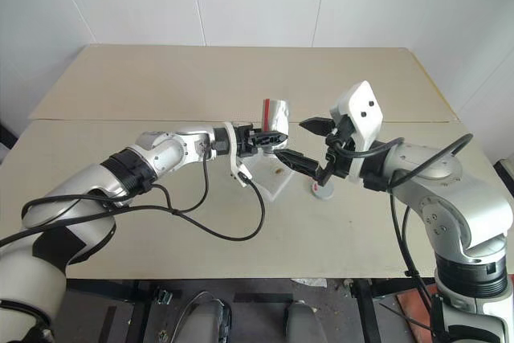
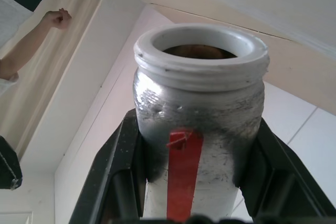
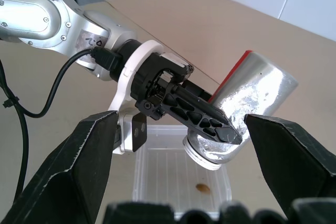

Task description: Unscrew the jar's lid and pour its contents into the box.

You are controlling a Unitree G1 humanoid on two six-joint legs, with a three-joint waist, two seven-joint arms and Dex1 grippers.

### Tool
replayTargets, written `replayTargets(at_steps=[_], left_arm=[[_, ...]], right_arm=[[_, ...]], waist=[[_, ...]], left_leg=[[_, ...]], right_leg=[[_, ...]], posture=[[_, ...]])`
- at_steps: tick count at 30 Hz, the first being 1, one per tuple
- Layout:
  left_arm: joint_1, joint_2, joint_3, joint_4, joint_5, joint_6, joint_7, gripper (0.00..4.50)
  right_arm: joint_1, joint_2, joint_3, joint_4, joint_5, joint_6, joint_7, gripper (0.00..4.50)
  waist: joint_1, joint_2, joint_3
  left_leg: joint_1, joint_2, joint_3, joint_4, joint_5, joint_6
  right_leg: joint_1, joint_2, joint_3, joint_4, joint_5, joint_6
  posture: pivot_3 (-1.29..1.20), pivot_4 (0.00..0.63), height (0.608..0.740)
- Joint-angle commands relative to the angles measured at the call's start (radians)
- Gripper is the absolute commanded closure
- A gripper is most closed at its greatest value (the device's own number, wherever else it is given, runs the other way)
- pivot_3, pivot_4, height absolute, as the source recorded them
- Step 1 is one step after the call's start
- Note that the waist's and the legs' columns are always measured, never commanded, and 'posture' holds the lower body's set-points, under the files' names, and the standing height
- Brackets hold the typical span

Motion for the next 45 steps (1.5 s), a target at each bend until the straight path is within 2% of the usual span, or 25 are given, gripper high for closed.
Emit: replayTargets(at_steps=[1,4,7,12,16,18,22,24,29,33,38,40,41,45], left_arm=[[-0.031,0.006,0.026,-0.024,-0.025,-0.006,0.007,2.57],[-0.018,0.008,0.068,-0.032,-0.087,-0.017,-0.026,2.57],[0.015,0.009,0.156,-0.046,-0.228,-0.041,-0.08,2.57],[0.144,-0.028,0.479,-0.088,-0.758,-0.011,-0.427,2.57],[0.275,-0.14,0.763,-0.227,-1.245,0.295,-0.804,2.57],[0.327,-0.19,0.895,-0.293,-1.45,0.469,-0.918,2.57],[0.405,-0.229,1.056,-0.386,-1.726,0.709,-1.065,2.57],[0.45,-0.237,1.091,-0.407,-1.791,0.721,-1.096,2.57],[0.53,-0.266,1.124,-0.356,-1.832,0.606,-1.089,2.57],[0.576,-0.283,1.097,-0.278,-1.796,0.442,-1.092,2.57],[0.603,-0.28,1.056,-0.213,-1.764,0.368,-1.104,2.57],[0.6,-0.277,1.051,-0.189,-1.758,0.361,-1.099,1.85],[0.598,-0.277,1.051,-0.183,-1.76,0.368,-1.098,1.65],[0.612,-0.255,1.05,-0.206,-1.762,0.385,-1.11,0.36]], right_arm=[[-0.003,-0.008,-0.041,-0.036,0.017,-0.018,-0.007,0.05],[-0.001,-0.013,-0.038,-0.033,0.02,-0.022,-0.005,0.05],[-0.004,-0.013,-0.032,-0.022,0.02,-0.025,0.0,0.05],[-0.009,-0.016,-0.024,0.002,0.014,-0.044,0.033,0.05],[-0.015,-0.016,-0.012,0.028,0.003,-0.063,0.06,0.05],[-0.015,-0.013,-0.009,0.032,0.007,-0.066,0.069,0.05],[-0.009,-0.01,-0.012,0.03,0.013,-0.069,0.077,0.05],[-0.007,-0.009,-0.014,0.029,0.013,-0.07,0.078,0.05],[0.0,-0.005,-0.022,0.02,0.019,-0.067,0.074,0.05],[0.014,0.002,-0.031,0.001,0.028,-0.066,0.062,0.05],[0.027,0.004,-0.036,-0.012,0.036,-0.067,0.056,0.05],[0.029,0.004,-0.033,-0.013,0.036,-0.07,0.054,0.0],[0.029,0.004,-0.03,-0.012,0.035,-0.072,0.054,0.0],[0.027,0.006,-0.022,-0.009,0.034,-0.075,0.052,0.0]], waist=[[0.0,0.0,0.0],[0.0,0.0,0.0],[-0.001,0.0,0.0],[-0.004,0.0,0.0],[-0.007,0.0,0.0],[-0.009,0.0,0.0],[-0.018,0.0,0.0],[-0.024,0.0,0.0],[-0.023,0.0,0.0],[-0.022,0.0,0.0],[-0.022,0.0,0.0],[-0.022,0.0,0.0],[-0.022,0.0,0.0],[-0.023,0.0,0.0]], left_leg=[[0.0,0.0,0.0,0.0,0.0,0.0],[0.0,0.0,0.0,0.0,0.0,0.0],[0.0,0.0,0.0,0.0,0.0,0.0],[0.0,0.001,0.0,0.0,0.0,0.0],[0.0,0.001,0.0,0.001,0.0,0.0],[0.0,0.001,0.0,0.001,0.0,0.0],[0.0,0.001,-0.001,0.002,0.0,0.0],[0.001,0.001,-0.002,0.002,0.0,0.0],[0.002,0.001,-0.002,0.002,0.0,0.0],[0.003,0.001,-0.002,0.002,0.0,0.0],[0.003,0.001,-0.002,0.001,0.0,0.0],[0.003,0.001,-0.002,0.001,0.0,0.0],[0.003,0.001,-0.002,0.001,0.0,0.0],[0.003,0.001,-0.002,0.001,0.0,0.0]], right_leg=[[0.0,0.0,0.0,0.0,0.0,0.0],[0.0,0.0,0.0,0.0,0.0,0.0],[0.0,0.0,0.0,0.0,0.0,0.0],[0.0,0.0,0.0,0.0,0.0,0.0],[0.0,0.0,0.0,0.0,0.0,0.0],[0.001,0.0,-0.001,0.001,0.0,0.0],[0.001,0.001,-0.001,0.001,0.0,0.0],[0.001,0.001,-0.001,0.001,0.0,0.0],[0.003,0.0,-0.001,0.0,0.0,0.0],[0.003,0.0,-0.001,0.0,0.0,0.0],[0.003,0.0,0.0,0.0,0.0,0.0],[0.003,0.001,0.0,0.0,0.0,0.0],[0.003,0.001,0.0,0.0,0.0,0.0],[0.003,0.001,0.0,0.0,0.0,0.0]], posture=[[0.0,0.15,0.74],[0.0,0.15,0.74],[0.0,0.15,0.74],[0.0,0.15,0.74],[0.0,0.15,0.74],[0.0,0.15,0.74],[0.0,0.15,0.74],[0.0,0.15,0.74],[0.0,0.15,0.74],[0.0,0.15,0.74],[0.0,0.15,0.74],[0.0,0.15,0.74],[0.0,0.15,0.74],[0.0,0.15,0.74]])
